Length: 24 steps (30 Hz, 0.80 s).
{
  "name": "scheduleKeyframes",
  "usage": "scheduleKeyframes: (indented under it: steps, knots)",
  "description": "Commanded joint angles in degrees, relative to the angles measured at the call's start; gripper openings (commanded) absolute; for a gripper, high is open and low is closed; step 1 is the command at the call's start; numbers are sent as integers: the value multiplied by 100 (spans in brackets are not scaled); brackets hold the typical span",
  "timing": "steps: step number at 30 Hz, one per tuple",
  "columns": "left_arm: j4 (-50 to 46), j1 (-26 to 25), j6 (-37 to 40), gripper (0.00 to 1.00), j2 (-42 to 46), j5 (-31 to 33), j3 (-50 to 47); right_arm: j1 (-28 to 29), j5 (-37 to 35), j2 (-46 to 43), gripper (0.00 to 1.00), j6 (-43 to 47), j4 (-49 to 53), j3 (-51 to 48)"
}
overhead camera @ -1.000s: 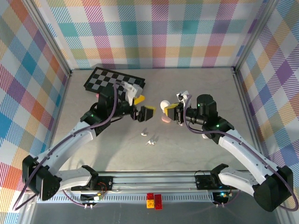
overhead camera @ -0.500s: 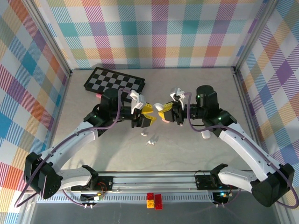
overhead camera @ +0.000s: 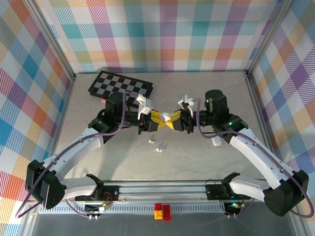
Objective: Insert wireless bluetooth earbuds into charging case
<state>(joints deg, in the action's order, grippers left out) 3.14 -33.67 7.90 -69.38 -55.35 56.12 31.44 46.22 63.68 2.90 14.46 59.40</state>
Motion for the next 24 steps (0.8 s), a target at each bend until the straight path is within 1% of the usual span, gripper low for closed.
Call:
scheduleKeyframes:
  steps: [1, 11, 13, 15, 22, 24]
  knots:
    - [190, -66, -12, 28, -7, -362, 253, -29, 19, 54, 9, 175, 135, 177]
    - [194, -69, -34, 29, -35, -366, 260, -24, 36, 101, 8, 220, 342, 262]
    - [181, -69, -34, 31, -32, -358, 266, -20, 37, 110, 7, 417, 385, 274]
    - [168, -69, -25, 32, -40, -337, 269, -20, 36, 110, 7, 414, 380, 274]
    - [75, -69, 7, 32, -56, -361, 304, -24, 45, 127, 7, 435, 402, 292]
    - [47, -69, 9, 30, -66, -392, 320, -24, 45, 134, 7, 457, 442, 309]
